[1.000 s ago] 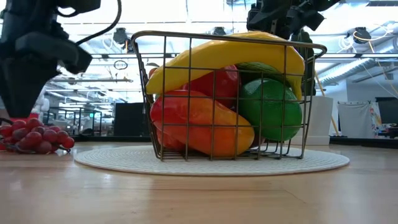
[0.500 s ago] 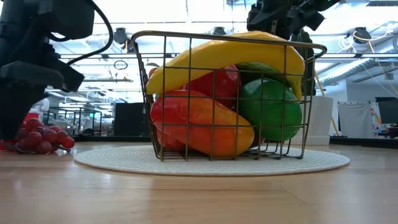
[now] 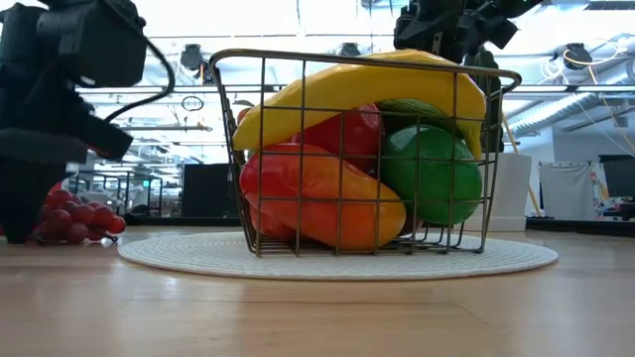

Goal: Build produce basket
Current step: Put the red grapes into the wire basket

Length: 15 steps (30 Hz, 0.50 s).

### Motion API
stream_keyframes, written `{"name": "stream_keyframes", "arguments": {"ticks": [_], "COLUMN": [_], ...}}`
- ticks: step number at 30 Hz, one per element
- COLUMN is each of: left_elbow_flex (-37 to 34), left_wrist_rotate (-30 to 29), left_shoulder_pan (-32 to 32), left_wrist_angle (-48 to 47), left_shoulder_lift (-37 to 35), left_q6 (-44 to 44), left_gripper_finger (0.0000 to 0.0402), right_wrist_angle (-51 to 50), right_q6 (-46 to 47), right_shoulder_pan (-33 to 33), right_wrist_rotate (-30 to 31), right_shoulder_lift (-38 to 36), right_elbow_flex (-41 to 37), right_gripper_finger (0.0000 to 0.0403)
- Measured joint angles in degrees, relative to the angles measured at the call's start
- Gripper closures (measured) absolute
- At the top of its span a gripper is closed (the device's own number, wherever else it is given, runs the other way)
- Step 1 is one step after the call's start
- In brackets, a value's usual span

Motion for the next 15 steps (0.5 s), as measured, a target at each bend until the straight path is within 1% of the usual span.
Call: {"name": "stream_keyframes", "arguments": {"ticks": [4,10,13,15], "left_elbow_flex": [-2.1,-4.3,-4.4,-4.3], "left_wrist_rotate": [0.3,0.6,0.7,1.1], "left_shoulder_pan": [0.9,1.5,1.6,1.6], "left_wrist_angle": [3.3,7.6,8.2,8.7], "left_shoulder_lift": [-0.2,-0.4,-0.4,-0.3], "left_q6": [2.0,6.2,8.6,10.0], "left_gripper_finger": [0.0220,0.0280,0.0318,0.0353], "right_wrist_angle": [0.0,0.8,2.8,5.1], "right_q6": [0.8,6.0,8.5,10.8], "right_shoulder_pan": [0.0,0.0,0.4,1.1], "right_wrist_rotate": [0.3,2.9,3.0,3.6], "right_shoulder_lift": [0.0,0.0,0.0,0.0], "right_elbow_flex": [0.0,0.0,0.0,0.0], "right_gripper_finger": [0.0129,0.0129,0.0129,0.0129]}}
